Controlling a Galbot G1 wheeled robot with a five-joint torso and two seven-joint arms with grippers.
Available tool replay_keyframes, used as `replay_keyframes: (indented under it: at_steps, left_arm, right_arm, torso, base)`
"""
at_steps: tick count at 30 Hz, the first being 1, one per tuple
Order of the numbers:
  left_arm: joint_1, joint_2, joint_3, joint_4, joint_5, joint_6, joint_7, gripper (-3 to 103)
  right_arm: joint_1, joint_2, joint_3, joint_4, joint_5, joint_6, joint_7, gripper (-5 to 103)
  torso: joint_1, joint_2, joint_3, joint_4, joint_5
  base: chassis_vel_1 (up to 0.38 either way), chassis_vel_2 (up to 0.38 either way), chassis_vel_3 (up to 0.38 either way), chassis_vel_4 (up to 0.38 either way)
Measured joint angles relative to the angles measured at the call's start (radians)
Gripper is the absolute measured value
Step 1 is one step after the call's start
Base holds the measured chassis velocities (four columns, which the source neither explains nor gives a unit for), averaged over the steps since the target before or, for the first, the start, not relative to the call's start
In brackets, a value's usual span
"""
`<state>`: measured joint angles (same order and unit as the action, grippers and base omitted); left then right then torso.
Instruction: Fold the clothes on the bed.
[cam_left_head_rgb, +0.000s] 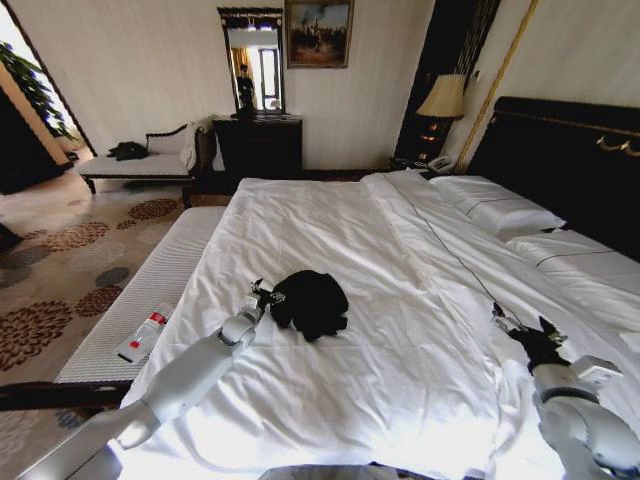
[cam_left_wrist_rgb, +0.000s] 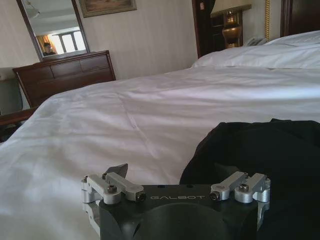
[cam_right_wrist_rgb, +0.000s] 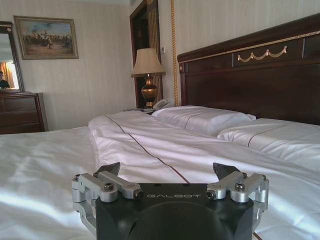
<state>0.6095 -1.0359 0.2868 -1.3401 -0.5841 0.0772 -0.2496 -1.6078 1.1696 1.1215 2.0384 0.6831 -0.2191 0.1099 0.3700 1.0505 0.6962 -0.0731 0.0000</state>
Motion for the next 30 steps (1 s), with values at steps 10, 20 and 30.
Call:
replay_keyframes:
  at_steps: [10, 20, 30]
  left_arm:
    - [-0.048, -0.07, 0.021, 0.108, 0.019, -0.013, 0.004, 72]
    - [-0.087, -0.128, 0.028, 0.196, 0.039, -0.038, 0.015, 34]
    - [-0.092, -0.151, 0.021, 0.225, 0.062, -0.072, 0.019, 1]
  right_arm:
    - [-0.002, -0.005, 0.011, 0.003, 0.013, -0.002, 0.002, 100]
    - [-0.002, -0.003, 0.014, 0.005, 0.013, -0.005, 0.003, 100]
    - [0.008, -0.028, -0.006, -0.013, 0.01, -0.01, 0.003, 100]
  torso:
    - [0.0, 0.0, 0.0, -0.0001, 0.0]
    - [0.0, 0.0, 0.0, -0.0001, 0.0]
    - [0.0, 0.0, 0.0, -0.0002, 0.0001]
  base:
    - [0.0, 0.0, 0.0, 0.0]
    - [0.0, 0.0, 0.0, 0.0]
    - [0.0, 0.0, 0.0, 0.0]
